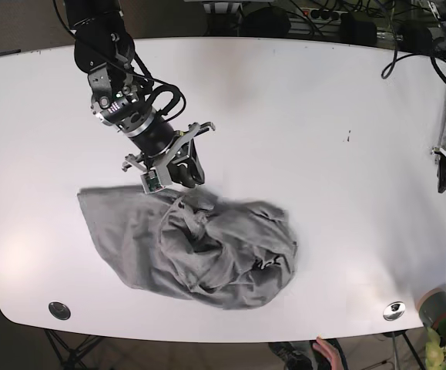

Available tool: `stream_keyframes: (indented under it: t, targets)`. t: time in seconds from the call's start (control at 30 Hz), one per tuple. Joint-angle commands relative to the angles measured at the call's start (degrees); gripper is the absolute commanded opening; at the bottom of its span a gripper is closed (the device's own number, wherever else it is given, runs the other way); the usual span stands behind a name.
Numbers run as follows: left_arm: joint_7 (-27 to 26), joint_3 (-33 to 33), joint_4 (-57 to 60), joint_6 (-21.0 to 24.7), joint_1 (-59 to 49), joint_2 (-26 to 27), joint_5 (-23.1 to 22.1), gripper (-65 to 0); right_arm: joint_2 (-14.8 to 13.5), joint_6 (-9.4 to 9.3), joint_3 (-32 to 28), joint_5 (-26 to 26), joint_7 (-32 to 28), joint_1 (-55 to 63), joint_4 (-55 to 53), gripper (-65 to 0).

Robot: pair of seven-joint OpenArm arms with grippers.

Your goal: Fold the T-shirt properly

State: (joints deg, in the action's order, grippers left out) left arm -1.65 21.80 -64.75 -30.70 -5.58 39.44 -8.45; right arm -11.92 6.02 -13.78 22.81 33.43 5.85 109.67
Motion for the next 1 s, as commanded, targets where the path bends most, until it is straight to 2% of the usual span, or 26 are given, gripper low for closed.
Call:
stream_keyframes:
  t: [0.0,0.07,0.23,0.43,0.7,0.8,0.87,0.97]
  targets:
    - [-1.03,1.27,-9.14,-0.20,-1.32,-1.86,-1.00,-24.7,-0.16,-0.09,1.60,0.71,-1.12,0.44,2.38,-55.2]
    - [1.25,2.59,-14.59,-0.20,-3.43,-4.41,-1.09,-24.7,-0.16,-0.09,1.78,0.62,-1.12,1.49,2.73,-55.0]
    - [12.33,4.44,-29.09,-0.20,-5.80,-12.94,-1.00,-24.7,-0.34,-0.09,1.87,0.18,-1.21,2.29,3.26,-54.9]
    - [22.71,4.70,-37.01,-0.20,-5.89,-18.39,-1.00,-24.7,-0.08,-0.09,1.87,0.18,-1.12,3.08,3.26,-54.9]
    - [24.11,4.70,-37.27,-0.20,-5.71,-21.02,-1.00,-24.7,0.19,-0.09,1.43,0.18,-1.03,1.67,2.99,-53.6]
    - [24.20,4.70,-37.27,-0.20,-5.71,-21.11,-1.09,-24.7,0.19,-0.09,1.25,0.36,-1.03,-0.44,1.50,-44.7]
    - [24.29,4.79,-37.27,-0.20,-5.71,-22.08,-1.09,-24.7,0.19,-0.09,-0.59,0.18,-1.03,-2.46,-0.17,-34.1]
    - [24.29,6.37,-37.27,-0.20,-5.71,-23.57,-1.09,-24.7,0.27,0.00,-2.70,0.62,-1.03,-5.98,-4.04,-25.0]
